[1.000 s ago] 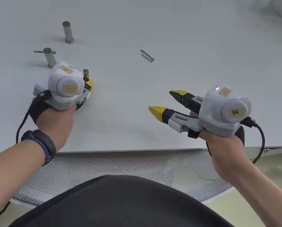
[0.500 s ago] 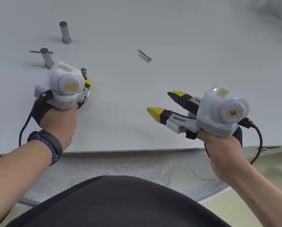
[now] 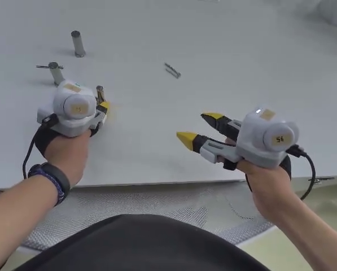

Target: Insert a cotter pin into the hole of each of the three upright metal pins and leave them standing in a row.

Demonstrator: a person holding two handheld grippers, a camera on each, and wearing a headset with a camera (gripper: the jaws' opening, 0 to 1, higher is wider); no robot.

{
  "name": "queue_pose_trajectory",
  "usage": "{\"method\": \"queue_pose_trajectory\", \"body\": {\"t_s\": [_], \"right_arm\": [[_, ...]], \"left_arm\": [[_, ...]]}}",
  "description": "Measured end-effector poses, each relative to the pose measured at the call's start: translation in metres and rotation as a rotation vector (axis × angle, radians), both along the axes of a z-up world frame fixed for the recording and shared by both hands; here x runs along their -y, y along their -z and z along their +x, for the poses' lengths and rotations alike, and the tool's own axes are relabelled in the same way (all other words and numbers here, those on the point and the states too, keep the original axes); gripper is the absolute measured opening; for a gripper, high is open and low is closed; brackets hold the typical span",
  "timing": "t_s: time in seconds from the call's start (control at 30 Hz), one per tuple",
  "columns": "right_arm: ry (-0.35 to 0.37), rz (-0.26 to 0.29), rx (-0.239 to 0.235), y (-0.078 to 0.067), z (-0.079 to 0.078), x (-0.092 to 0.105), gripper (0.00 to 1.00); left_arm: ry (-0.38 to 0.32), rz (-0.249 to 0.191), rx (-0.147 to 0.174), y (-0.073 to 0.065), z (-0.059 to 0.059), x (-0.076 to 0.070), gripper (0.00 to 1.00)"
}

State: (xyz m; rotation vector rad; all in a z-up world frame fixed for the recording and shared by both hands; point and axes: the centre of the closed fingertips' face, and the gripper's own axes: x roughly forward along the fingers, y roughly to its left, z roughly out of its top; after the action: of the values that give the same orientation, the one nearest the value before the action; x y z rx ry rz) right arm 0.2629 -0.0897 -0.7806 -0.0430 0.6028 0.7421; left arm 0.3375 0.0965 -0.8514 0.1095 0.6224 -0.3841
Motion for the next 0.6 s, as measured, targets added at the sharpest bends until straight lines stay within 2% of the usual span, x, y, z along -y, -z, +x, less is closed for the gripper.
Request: {"method": "queue_pose_trajectory", "body": {"t_s": [0.3,0.4,0.6], "right_arm": [[0.0,0.011,-0.004,0.0,0.0,-0.004,0.49],[0.003,0.017,-0.008,0.001,0.0,-0.005,0.49],[0.008,0.027,-0.01,0.001,-0.001,-0.007,0.5]], "left_arm": [[0.017,-0.007,-0.003,-0.009,-0.009,-0.009,0.16],[0.022,-0.006,0.013,-0.014,-0.012,-0.012,0.17],[0.054,-0.007,0.003,-0.017,-0.019,-0.014,0.19]]}}
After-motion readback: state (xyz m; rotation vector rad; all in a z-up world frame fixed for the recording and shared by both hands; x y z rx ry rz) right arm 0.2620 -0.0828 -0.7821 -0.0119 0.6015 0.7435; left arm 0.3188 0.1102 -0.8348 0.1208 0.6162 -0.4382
